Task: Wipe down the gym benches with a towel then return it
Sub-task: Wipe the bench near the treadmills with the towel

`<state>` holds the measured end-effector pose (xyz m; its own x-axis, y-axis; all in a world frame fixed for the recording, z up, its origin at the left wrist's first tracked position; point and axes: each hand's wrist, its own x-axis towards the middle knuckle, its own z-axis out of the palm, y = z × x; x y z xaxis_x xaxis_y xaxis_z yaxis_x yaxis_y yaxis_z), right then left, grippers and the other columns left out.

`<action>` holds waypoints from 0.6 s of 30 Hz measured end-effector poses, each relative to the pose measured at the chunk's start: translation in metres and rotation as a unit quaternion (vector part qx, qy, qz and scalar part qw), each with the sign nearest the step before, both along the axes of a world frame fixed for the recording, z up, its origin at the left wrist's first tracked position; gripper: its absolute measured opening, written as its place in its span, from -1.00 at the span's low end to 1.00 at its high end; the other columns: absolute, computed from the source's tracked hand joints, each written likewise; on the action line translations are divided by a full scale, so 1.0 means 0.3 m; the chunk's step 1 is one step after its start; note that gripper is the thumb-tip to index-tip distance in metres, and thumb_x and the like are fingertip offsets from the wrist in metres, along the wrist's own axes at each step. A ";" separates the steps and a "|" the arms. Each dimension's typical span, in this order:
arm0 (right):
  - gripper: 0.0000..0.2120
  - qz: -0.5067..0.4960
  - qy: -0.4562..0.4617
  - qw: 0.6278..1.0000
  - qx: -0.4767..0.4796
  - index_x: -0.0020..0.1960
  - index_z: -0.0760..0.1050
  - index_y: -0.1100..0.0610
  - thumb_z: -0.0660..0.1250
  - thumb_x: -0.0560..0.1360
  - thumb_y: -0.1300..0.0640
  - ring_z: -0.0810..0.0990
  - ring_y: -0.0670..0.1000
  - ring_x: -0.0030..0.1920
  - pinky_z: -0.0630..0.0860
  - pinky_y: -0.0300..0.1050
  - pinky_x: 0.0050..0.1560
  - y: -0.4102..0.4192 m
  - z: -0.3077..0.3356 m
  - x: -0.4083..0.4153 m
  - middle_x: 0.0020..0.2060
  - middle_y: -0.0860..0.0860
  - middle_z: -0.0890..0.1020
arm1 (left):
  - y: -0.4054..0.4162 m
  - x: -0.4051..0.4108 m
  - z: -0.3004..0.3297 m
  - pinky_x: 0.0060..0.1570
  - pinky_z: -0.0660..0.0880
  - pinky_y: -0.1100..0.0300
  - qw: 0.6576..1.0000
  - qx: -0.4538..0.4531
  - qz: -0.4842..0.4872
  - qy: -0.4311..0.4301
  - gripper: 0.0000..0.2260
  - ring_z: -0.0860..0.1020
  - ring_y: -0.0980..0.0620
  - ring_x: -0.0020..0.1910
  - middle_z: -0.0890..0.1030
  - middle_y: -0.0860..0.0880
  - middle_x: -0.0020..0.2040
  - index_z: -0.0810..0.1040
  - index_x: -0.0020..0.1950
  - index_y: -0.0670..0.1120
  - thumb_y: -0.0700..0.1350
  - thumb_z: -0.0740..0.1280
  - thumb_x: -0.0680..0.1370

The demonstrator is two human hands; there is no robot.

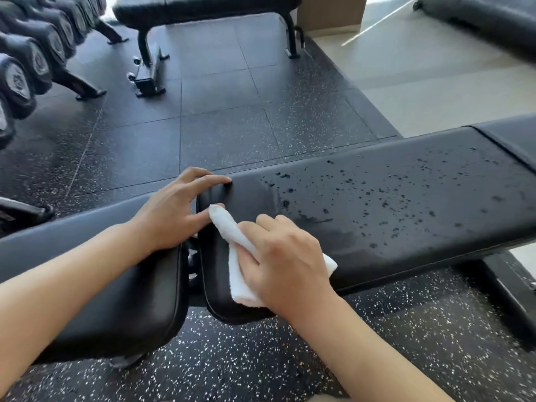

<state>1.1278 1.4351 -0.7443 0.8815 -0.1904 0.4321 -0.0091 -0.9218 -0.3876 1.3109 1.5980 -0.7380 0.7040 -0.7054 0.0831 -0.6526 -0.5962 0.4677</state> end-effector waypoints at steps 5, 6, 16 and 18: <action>-0.86 0.029 0.008 1.000 0.001 -0.07 0.57 -0.03 0.26 0.55 -0.03 0.32 -0.02 -0.24 0.38 -0.05 -0.31 -0.008 0.008 -0.016 -0.28 -0.11 0.43 | -0.116 0.039 0.018 0.23 0.47 0.03 0.999 -0.030 -0.039 0.021 -0.61 0.47 0.15 0.08 0.44 0.16 0.15 0.46 0.33 0.28 0.18 0.29 0.49; -0.89 0.044 0.006 0.999 0.004 -0.04 0.59 -0.01 0.30 0.55 0.00 0.33 -0.02 -0.23 0.39 -0.04 -0.29 -0.019 0.009 -0.029 -0.26 -0.12 0.44 | -0.143 0.040 0.019 0.21 0.47 0.01 0.998 -0.034 -0.051 0.025 -0.64 0.48 0.10 0.06 0.44 0.12 0.15 0.47 0.32 0.24 0.11 0.28 0.51; -0.88 0.016 0.033 0.999 -0.020 0.01 0.59 -0.05 0.34 0.59 -0.07 0.41 -0.06 -0.23 0.43 -0.07 -0.24 -0.149 0.009 -0.007 -0.21 -0.21 0.50 | -0.177 0.134 -0.051 0.06 0.47 0.12 0.989 -0.123 -0.046 0.071 -0.80 0.53 0.16 0.00 0.46 0.16 0.04 0.56 0.13 0.27 0.00 0.31 0.56; -0.86 -0.019 0.047 0.999 -0.018 0.01 0.57 -0.06 0.35 0.57 -0.10 0.48 -0.04 -0.18 0.47 -0.03 -0.19 -0.159 0.023 0.100 -0.18 -0.18 0.56 | -0.178 0.138 -0.052 0.06 0.48 0.11 0.987 -0.137 -0.036 0.080 -0.80 0.54 0.16 0.01 0.49 0.17 0.04 0.59 0.12 0.24 -0.05 0.35 0.57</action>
<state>1.1577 1.3875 -0.7374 0.9109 -0.2098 0.3554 -0.0781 -0.9332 -0.3508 1.3523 1.5446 -0.7536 0.6722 -0.7206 0.1701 -0.5937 -0.3873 0.7054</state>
